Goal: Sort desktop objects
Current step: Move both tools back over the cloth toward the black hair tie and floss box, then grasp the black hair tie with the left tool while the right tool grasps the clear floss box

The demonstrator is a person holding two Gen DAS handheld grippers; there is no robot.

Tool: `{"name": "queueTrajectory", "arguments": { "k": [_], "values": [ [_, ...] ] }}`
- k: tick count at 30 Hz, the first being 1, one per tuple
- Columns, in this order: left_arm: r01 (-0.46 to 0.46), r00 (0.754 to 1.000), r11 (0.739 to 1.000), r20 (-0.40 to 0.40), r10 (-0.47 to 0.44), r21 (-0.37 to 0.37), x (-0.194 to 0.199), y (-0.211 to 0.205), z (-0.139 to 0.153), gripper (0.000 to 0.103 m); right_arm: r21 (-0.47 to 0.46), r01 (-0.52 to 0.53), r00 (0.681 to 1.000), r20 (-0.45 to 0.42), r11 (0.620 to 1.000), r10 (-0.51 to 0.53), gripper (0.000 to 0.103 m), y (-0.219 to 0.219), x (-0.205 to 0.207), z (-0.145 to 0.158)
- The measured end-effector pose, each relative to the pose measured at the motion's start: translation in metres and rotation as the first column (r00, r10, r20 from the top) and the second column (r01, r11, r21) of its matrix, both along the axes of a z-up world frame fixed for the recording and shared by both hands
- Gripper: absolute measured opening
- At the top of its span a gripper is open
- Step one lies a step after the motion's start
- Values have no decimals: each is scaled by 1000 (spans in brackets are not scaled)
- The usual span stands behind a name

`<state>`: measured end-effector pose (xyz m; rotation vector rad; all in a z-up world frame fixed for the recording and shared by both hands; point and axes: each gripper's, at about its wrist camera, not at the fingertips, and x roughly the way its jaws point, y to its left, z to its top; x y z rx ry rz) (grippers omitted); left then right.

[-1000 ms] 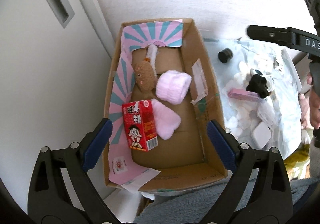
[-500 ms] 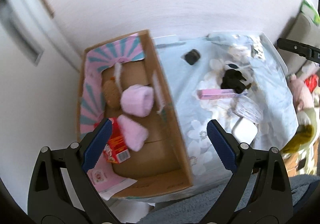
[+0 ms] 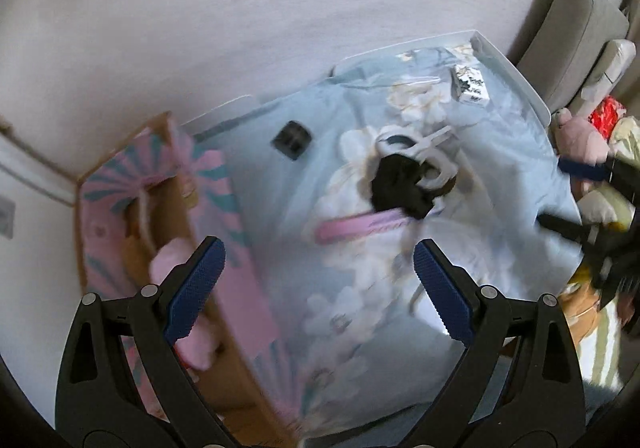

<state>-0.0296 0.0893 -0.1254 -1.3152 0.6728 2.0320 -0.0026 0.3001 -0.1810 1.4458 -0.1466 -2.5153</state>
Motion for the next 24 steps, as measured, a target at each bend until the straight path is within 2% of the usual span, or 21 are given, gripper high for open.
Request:
{"name": "queueTrajectory", "arguments": {
  "k": [6,9,13,24],
  "values": [
    [30,997,999,64,-32,23,-8,39,-20,95,-59,-31,999,34,998,33,76,-4,7,-25],
    [52,997,999,60,-53,6,-13,58,-30,95,-103,-69,997,26,992,72,76,-9,10,-33],
    [70,995,997,78,-67,-43,-22,77,-50,95,-95,-121,992,22,988,123,76,-20,13,-47],
    [37,983,997,184,-23,-69,-39,93,-95,95,-67,-213,977,-32,975,212,76,-47,3,-72]
  ]
}}
